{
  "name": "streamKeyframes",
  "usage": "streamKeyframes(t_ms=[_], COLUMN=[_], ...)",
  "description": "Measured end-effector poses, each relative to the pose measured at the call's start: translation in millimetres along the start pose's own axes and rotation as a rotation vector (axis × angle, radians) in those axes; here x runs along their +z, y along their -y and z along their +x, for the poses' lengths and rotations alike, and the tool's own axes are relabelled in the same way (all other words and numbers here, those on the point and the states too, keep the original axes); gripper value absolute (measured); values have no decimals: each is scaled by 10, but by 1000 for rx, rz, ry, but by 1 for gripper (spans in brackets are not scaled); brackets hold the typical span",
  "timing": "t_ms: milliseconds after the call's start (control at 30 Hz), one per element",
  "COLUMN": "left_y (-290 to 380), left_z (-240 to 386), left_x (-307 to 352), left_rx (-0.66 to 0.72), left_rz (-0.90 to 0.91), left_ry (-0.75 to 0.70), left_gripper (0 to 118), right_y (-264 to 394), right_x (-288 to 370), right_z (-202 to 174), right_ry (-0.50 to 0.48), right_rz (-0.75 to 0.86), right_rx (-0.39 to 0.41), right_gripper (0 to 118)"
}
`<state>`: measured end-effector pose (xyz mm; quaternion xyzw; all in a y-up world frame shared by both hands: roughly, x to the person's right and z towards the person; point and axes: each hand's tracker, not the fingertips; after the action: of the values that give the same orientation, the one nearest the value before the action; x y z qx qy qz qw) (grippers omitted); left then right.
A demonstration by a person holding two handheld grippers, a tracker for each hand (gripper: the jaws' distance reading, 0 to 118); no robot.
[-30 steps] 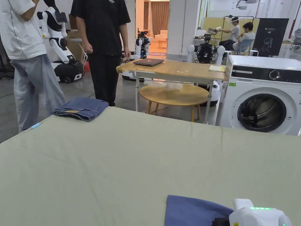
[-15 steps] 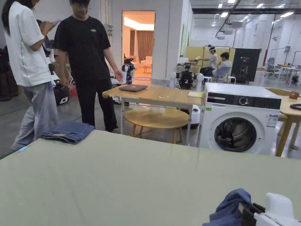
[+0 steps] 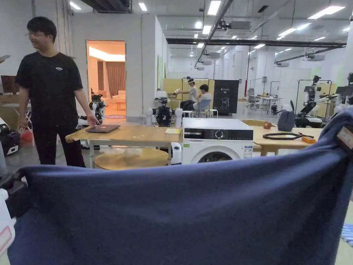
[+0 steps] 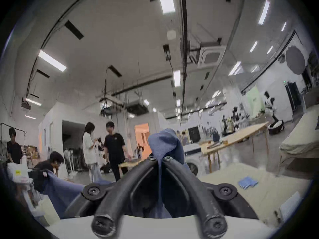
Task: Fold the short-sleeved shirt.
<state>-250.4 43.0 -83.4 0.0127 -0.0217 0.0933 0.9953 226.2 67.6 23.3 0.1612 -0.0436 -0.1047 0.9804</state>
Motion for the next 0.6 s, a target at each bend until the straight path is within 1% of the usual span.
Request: streamKeyframes(t_ms=[33,133,300,433,600], left_y=[-129,-483,-817,-879,-902], left_z=[34,123,309,412,533], left_x=[-18,-165,-580,-1065,-1817], left_rx=[8,20,38,52,46], left_rz=[22,56,49,28,12], left_ry=[20,66,96,99,93], left_gripper=[0,0,0,0,0], right_y=[-102,-353,-494,-428,-229], right_x=[16,-13,-342,-780,-1512], right_z=[-9,-22,-8,17,76], right_ry=[3,17,37,59,88], right_rz=[11,42,41,20,-5], right_rx=[-2,26,56,72,107], right_gripper=[0,0,0,0,0])
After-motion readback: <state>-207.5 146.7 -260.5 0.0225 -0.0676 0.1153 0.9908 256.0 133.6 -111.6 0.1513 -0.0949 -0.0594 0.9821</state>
